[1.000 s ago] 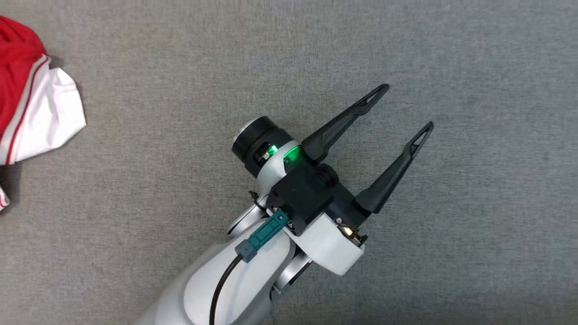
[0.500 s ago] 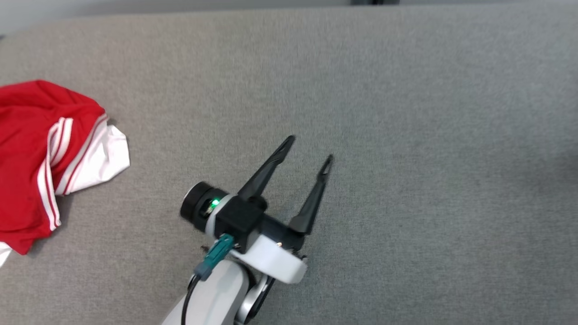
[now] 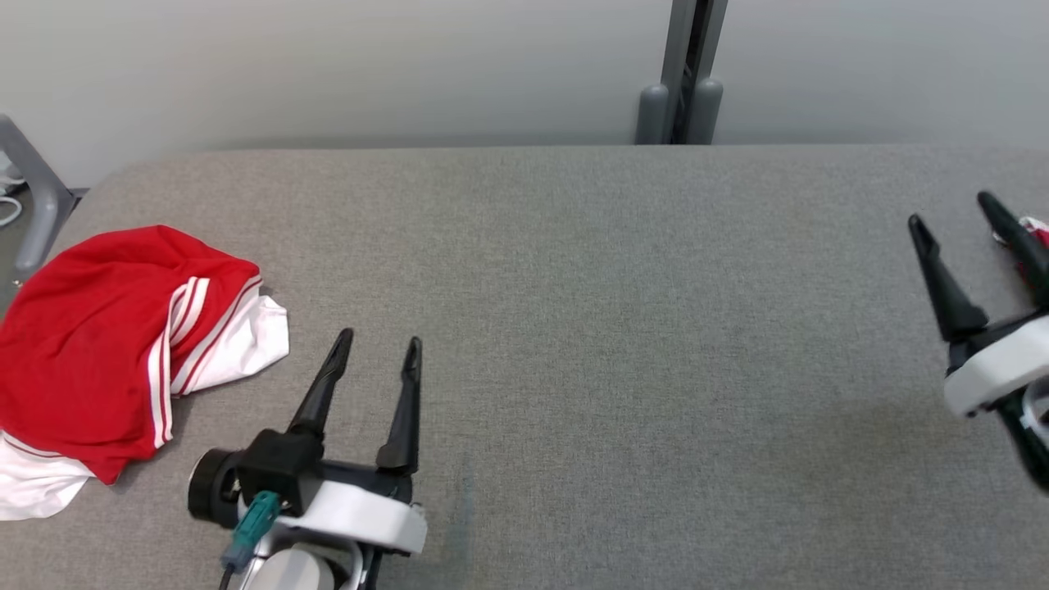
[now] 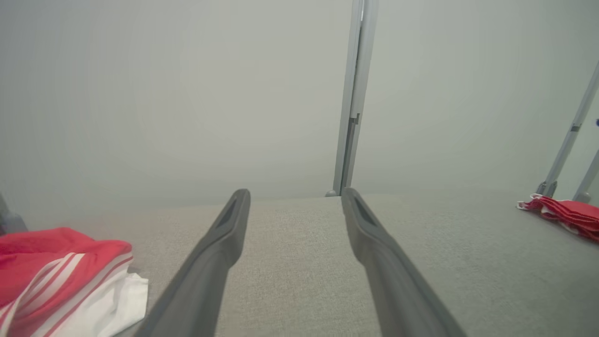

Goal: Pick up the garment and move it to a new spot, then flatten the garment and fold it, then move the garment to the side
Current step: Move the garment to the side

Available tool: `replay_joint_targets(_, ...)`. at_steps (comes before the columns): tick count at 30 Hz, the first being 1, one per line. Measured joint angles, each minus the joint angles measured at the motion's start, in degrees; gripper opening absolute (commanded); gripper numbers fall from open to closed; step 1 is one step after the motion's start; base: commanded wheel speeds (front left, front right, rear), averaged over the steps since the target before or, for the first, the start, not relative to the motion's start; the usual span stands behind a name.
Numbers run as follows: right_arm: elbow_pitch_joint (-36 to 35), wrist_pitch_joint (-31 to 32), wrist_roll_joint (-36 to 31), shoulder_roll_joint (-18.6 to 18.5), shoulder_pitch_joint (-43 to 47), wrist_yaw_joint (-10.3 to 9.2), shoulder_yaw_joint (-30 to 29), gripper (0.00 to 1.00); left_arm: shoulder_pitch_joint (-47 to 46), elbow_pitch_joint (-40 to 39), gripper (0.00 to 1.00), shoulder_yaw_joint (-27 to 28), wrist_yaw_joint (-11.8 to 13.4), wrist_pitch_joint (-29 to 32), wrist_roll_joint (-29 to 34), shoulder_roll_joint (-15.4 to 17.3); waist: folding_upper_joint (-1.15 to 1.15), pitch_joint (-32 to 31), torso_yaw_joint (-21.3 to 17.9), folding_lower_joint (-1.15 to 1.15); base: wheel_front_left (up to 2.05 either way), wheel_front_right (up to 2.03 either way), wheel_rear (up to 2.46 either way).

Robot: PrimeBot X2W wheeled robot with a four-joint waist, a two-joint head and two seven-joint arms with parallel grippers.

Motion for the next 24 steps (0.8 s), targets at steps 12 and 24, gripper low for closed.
replay_joint_targets(12, -11.69, 0.0, -11.11, 18.12, 17.71, 0.0, -16.59, 1.0, 6.94, -0.09, 1.0, 5.39, -0.34, 0.0, 0.9, -0.01, 0.0, -4.03, 0.89, 0.0, 0.0, 0.0, 0.0)
replay_joint_targets(24, -17.01, 0.0, -16.24, 23.99, 25.59, 0.0, -19.84, 1.0, 9.2, 0.62, 1.0, 4.91, 0.03, 0.01, 2.08, -0.02, 0.0, -5.38, 1.67, 0.0, 0.0, 0.0, 0.0)
